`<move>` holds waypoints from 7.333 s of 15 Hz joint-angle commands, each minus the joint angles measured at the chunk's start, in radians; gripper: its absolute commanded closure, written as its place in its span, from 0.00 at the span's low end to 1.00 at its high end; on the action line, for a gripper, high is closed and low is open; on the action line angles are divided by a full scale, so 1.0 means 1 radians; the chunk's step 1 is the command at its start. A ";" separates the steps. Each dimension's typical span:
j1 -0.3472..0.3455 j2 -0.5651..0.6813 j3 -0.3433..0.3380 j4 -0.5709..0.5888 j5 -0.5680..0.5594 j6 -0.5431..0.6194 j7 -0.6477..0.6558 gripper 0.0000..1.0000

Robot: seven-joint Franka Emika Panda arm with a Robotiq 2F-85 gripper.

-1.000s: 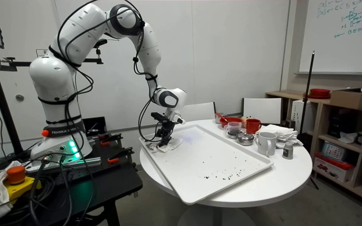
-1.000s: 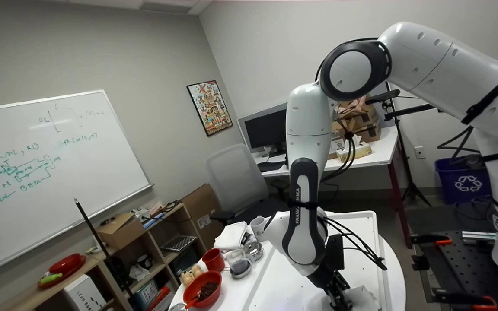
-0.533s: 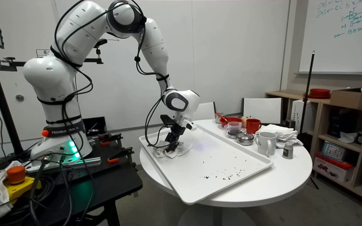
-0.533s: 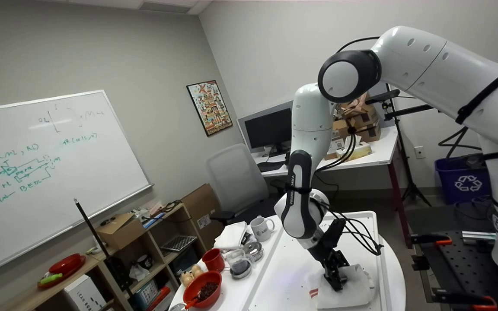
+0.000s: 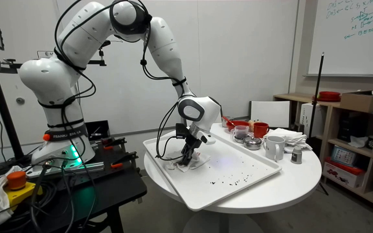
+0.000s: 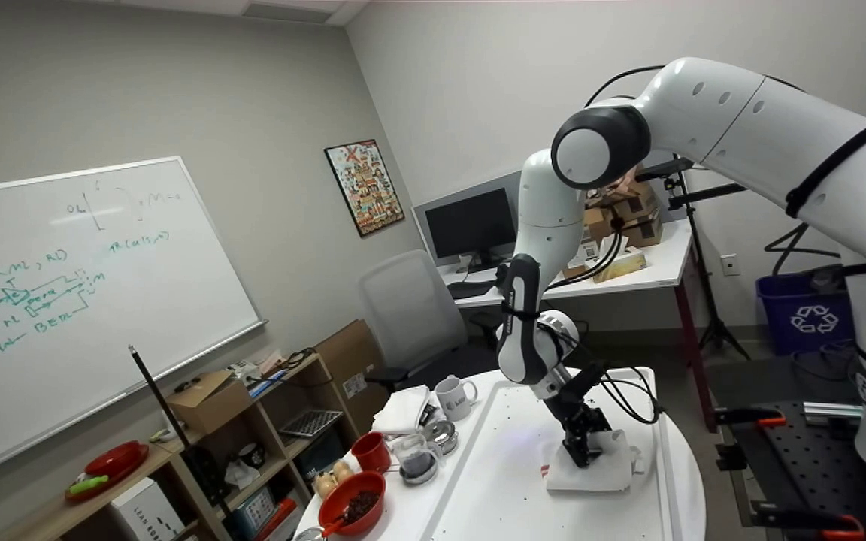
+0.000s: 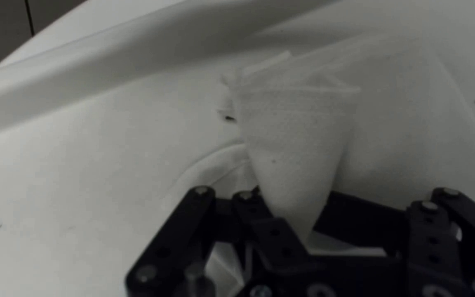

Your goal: Use the towel to wipe the tray

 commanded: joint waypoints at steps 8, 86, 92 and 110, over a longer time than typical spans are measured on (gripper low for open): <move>-0.113 -0.012 -0.048 0.061 0.125 0.024 0.018 0.93; 0.292 0.156 0.192 0.446 -0.345 -0.131 -0.554 0.94; 0.324 0.236 0.151 0.503 -0.396 -0.132 -0.489 0.94; 0.084 0.260 0.045 0.624 -0.337 -0.144 -0.389 0.93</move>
